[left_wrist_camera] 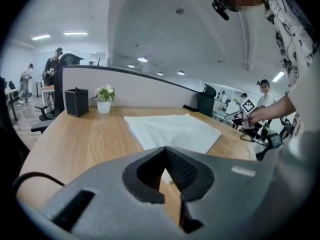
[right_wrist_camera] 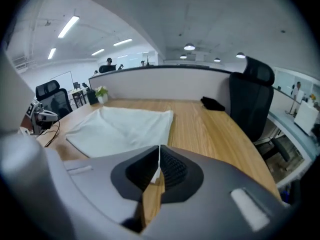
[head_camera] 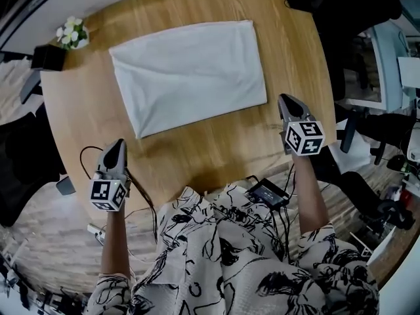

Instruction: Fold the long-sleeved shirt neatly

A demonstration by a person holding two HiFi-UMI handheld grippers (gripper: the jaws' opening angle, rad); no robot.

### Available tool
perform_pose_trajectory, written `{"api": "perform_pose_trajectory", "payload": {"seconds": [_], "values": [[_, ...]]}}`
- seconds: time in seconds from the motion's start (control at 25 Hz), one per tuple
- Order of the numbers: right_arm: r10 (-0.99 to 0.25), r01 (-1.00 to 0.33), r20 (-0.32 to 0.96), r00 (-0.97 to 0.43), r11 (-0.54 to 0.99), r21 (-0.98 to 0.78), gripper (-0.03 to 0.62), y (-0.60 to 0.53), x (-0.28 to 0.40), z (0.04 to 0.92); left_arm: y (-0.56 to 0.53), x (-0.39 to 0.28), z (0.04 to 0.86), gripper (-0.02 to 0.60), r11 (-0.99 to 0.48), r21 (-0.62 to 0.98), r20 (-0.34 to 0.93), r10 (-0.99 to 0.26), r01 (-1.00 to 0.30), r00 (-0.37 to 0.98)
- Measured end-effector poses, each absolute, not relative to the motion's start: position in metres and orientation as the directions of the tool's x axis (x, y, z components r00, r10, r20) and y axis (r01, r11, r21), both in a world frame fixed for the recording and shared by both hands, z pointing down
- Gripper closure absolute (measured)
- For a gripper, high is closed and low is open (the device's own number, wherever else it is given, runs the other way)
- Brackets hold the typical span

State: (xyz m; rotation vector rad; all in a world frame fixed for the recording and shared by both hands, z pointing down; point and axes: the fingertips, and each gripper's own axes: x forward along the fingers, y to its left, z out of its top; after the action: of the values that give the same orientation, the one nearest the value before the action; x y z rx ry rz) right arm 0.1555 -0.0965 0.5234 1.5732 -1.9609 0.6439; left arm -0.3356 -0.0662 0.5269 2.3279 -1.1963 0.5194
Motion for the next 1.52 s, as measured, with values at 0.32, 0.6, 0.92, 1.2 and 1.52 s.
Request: {"api": "perform_pose_trajectory", "payload": {"seconds": [0.32, 0.6, 0.92, 1.2, 1.52], "values": [[-0.89, -0.972, 0.412, -0.196, 0.233, 0.041, 0.588, -0.097, 0.146, 0.41, -0.074, -0.327, 0.434, 0.575, -0.442, 0.168, 0.298, -0.829, -0.881, 0.473], [-0.94, -0.954, 0.184, -0.287, 0.297, 0.029, 0.588, -0.077, 0.162, 0.335, -0.049, -0.318, 0.372, 0.575, -0.29, 0.064, 0.217, -0.93, -0.955, 0.297], [-0.954, -0.95, 0.088, -0.285, 0.294, 0.102, 0.588, -0.056, 0.191, 0.298, -0.001, -0.307, 0.315, 0.575, -0.235, -0.018, 0.101, -0.967, -0.972, 0.232], [-0.964, -0.962, 0.017, -0.265, 0.266, 0.066, 0.588, -0.03, 0.212, 0.284, 0.025, -0.295, 0.283, 0.575, -0.16, -0.048, 0.047, -0.986, -0.986, 0.157], [-0.946, -0.948, -0.066, -0.318, 0.315, 0.055, 0.588, 0.016, 0.228, 0.263, 0.084, -0.289, 0.252, 0.577, -0.097, -0.076, -0.03, -0.995, -0.992, 0.1]]}}
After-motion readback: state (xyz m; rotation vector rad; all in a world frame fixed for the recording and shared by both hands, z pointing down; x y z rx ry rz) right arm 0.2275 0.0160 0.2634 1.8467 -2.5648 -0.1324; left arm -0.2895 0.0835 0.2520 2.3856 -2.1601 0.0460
